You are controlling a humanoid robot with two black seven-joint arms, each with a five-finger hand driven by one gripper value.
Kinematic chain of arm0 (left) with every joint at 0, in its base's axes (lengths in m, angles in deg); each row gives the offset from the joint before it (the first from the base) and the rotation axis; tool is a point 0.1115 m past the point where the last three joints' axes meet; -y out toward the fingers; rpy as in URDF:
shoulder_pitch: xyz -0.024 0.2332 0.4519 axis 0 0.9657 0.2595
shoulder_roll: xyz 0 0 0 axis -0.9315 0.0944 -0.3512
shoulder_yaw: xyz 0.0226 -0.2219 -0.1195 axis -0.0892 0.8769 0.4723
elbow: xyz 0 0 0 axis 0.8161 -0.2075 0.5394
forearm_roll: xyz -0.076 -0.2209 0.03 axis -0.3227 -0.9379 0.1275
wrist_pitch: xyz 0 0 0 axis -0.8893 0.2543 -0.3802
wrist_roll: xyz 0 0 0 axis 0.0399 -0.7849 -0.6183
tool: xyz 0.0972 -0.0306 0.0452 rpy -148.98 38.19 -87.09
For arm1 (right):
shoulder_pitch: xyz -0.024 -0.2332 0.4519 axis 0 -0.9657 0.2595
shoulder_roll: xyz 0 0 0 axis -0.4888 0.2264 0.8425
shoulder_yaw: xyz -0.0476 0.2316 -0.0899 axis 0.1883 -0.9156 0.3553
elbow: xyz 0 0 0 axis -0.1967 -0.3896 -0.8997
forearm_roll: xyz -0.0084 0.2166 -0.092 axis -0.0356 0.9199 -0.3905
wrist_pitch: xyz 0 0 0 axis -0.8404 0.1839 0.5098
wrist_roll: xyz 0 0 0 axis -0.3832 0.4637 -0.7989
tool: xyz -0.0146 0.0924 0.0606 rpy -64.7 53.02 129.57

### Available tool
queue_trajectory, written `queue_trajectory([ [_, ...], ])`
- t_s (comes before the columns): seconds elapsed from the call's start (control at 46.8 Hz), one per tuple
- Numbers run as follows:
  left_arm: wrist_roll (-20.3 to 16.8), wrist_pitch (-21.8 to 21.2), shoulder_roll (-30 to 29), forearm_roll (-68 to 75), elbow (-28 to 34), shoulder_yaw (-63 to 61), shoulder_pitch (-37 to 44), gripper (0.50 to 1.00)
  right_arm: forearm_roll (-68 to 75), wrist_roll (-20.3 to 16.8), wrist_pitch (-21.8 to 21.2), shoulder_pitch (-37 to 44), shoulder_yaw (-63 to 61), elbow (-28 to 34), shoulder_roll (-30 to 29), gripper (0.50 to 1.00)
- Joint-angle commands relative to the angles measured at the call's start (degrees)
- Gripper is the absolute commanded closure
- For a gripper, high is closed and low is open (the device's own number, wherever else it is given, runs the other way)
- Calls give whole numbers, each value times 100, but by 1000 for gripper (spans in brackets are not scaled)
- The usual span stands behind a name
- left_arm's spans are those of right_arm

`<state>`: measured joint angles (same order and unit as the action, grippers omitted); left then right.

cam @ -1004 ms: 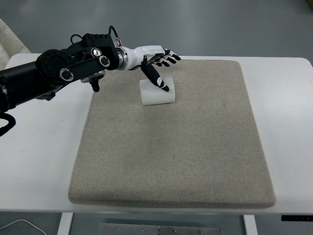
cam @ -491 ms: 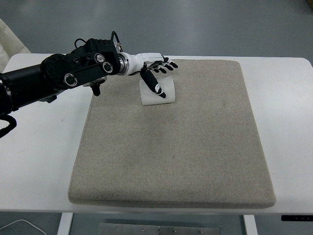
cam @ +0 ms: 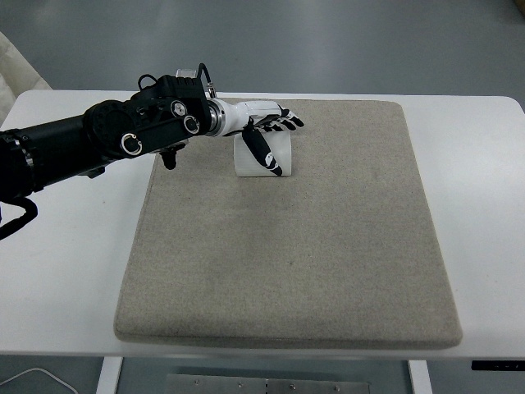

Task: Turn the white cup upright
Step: 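Close the left hand fingers around the lying cup, then roll the cup with the left hand, tilting its opening upward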

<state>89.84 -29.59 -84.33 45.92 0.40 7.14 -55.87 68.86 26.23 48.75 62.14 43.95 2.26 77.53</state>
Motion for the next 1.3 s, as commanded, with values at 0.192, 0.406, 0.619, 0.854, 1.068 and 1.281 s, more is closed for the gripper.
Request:
queue_trajectory([
  [0.192, -9, 1, 10, 35, 51, -255, 11, 516, 0, 0, 3, 0, 0, 0, 0, 570],
  [0.406, -9, 1, 10, 202, 51, -282, 38, 521, 0, 0, -6, 0, 0, 0, 0, 570],
  [0.619, -18, 1, 10, 211, 42, -282, 47, 606, 0, 9, -6, 0, 0, 0, 0, 570],
  [0.854, -62, -17, 10, 377, 51, -282, 47, 797, 0, 9, -6, 0, 0, 0, 0, 570],
  [1.068, -123, -105, 10, 395, 51, -265, 38, 1000, 0, 9, -6, 0, 0, 9, 0, 570],
  [1.281, -167, -105, -17, 325, 68, -159, 29, 1000, 0, 9, -6, 0, 0, 9, 0, 570],
])
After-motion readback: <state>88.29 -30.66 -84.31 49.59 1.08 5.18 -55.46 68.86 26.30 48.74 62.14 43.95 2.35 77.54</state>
